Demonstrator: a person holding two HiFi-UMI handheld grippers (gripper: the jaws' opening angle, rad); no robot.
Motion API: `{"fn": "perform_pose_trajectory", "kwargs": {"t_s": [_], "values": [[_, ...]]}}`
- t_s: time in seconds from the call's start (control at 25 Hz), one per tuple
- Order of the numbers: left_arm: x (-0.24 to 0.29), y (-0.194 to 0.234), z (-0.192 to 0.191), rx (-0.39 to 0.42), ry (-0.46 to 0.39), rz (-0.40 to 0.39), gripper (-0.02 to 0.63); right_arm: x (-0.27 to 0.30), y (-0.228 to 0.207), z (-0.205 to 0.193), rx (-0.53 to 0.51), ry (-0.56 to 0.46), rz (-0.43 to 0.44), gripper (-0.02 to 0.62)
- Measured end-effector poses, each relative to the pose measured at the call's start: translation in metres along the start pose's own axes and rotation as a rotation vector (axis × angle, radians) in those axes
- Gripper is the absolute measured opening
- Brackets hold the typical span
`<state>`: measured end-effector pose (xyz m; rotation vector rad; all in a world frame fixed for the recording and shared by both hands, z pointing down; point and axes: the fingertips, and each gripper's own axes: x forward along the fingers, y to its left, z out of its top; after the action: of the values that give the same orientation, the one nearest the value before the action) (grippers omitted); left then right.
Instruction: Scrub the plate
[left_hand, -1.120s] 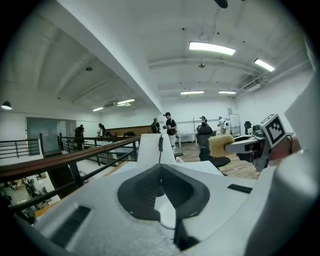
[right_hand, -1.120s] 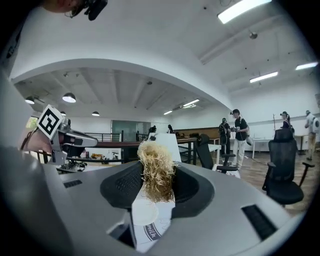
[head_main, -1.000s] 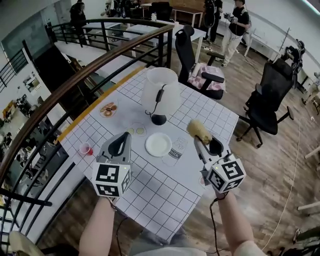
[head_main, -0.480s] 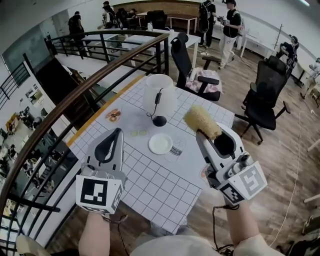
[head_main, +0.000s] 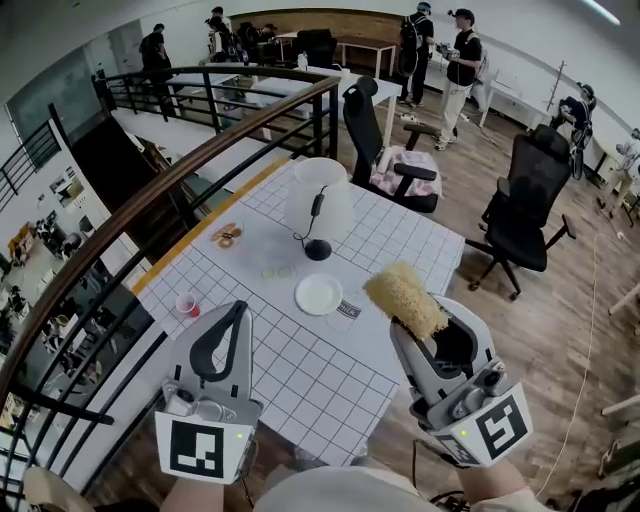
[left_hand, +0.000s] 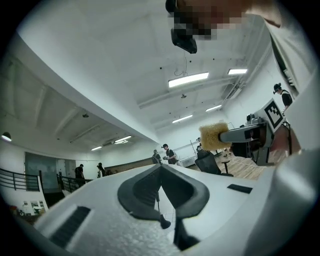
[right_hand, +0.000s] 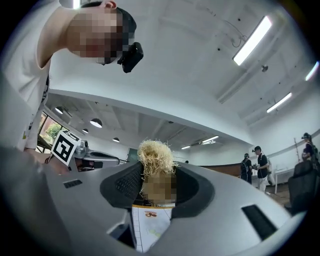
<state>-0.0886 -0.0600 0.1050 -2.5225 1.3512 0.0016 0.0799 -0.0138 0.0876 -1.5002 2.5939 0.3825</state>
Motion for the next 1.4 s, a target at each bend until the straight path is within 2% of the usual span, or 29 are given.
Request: {"fn": "perform_pose_trajectory", "kwargs": {"t_s": [0.12,0.36,0.48,1.08,1.4], "values": [[-0.011,-0.007,-0.009,-0.054,0.019,-0.004,0.014,-0.007,0.004,-0.015,0.066,0.031,-0.007,0.156],[-0.024,-0.03,-0.042,-0.073,0.106,-0.04,0.014,-0.021,0.006,-0.035,0.116,0.086,-0.022,0.156],[-0.025,-0.035,-0.043,-0.075,0.119,-0.058,0.014,-0.021,0.007,-0.039,0.144,0.098,-0.021,0.156],[-0.022,-0.043,-0.04,-0.064,0.131,-0.058,0.014,-0.027,0.001,-0.051,0.175,0.135,-0.018,0.152],[-0.029,-0.043,-0.045,-0.07,0.145,-0.043,0.014,-0.028,0.0,-0.05,0.118,0.124,-0.037,0.152]]}}
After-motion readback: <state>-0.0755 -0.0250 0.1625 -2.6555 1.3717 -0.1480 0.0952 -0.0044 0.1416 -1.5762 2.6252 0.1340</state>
